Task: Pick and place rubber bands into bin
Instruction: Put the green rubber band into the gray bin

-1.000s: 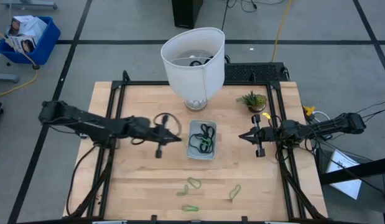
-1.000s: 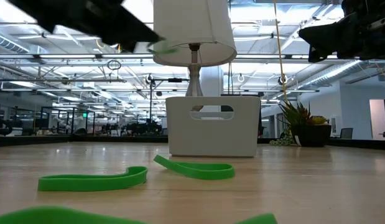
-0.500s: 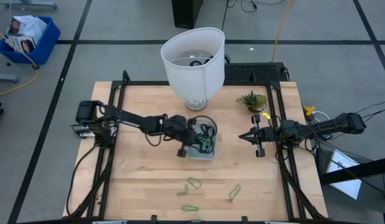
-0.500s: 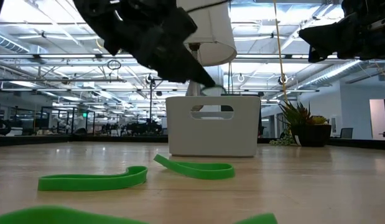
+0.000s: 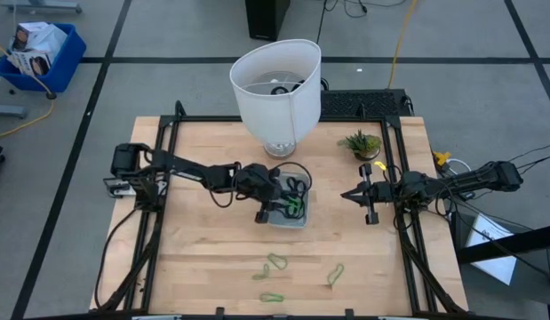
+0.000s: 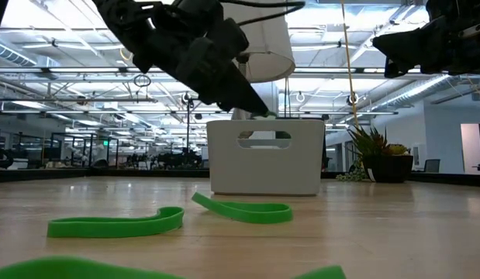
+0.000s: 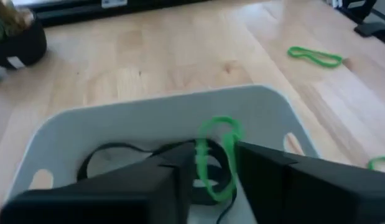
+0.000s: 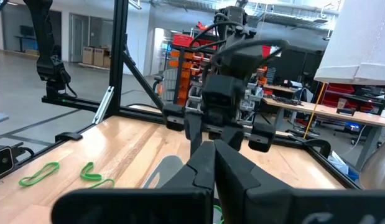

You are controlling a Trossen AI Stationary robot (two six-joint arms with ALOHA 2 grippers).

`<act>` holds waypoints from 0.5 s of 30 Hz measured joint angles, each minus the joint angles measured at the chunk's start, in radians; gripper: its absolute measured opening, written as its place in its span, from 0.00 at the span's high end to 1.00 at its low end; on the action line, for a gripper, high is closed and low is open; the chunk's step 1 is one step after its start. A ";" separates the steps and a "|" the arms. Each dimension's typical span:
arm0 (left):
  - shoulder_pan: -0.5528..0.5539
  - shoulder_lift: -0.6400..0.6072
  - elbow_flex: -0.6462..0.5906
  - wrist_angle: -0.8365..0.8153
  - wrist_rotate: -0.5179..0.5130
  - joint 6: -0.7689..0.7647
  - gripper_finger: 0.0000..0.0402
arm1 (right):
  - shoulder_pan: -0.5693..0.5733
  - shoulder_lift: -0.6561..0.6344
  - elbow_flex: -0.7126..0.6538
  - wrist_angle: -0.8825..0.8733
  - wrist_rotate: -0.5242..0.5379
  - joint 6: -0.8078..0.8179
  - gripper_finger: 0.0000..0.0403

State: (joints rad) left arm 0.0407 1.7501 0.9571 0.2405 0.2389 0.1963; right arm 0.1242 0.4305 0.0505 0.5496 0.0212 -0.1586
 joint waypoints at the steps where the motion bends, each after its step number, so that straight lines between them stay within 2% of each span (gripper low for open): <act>1: 0.001 0.001 0.000 0.000 -0.001 -0.008 0.66 | 0.000 0.000 0.000 0.000 0.000 0.000 1.00; 6: -0.003 0.000 0.000 0.004 -0.005 -0.027 0.47 | 0.000 0.000 0.000 0.001 0.000 0.003 1.00; 10: -0.015 -0.024 0.004 -0.006 -0.045 -0.072 0.37 | 0.000 0.000 0.000 0.001 0.000 0.014 1.00; 15: -0.007 -0.031 0.089 -0.216 -0.059 -0.218 0.32 | 0.000 0.000 0.000 0.005 0.000 0.013 1.00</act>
State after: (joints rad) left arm 0.0337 1.7191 1.0457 0.0242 0.1803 -0.0216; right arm 0.1242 0.4304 0.0505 0.5544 0.0212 -0.1455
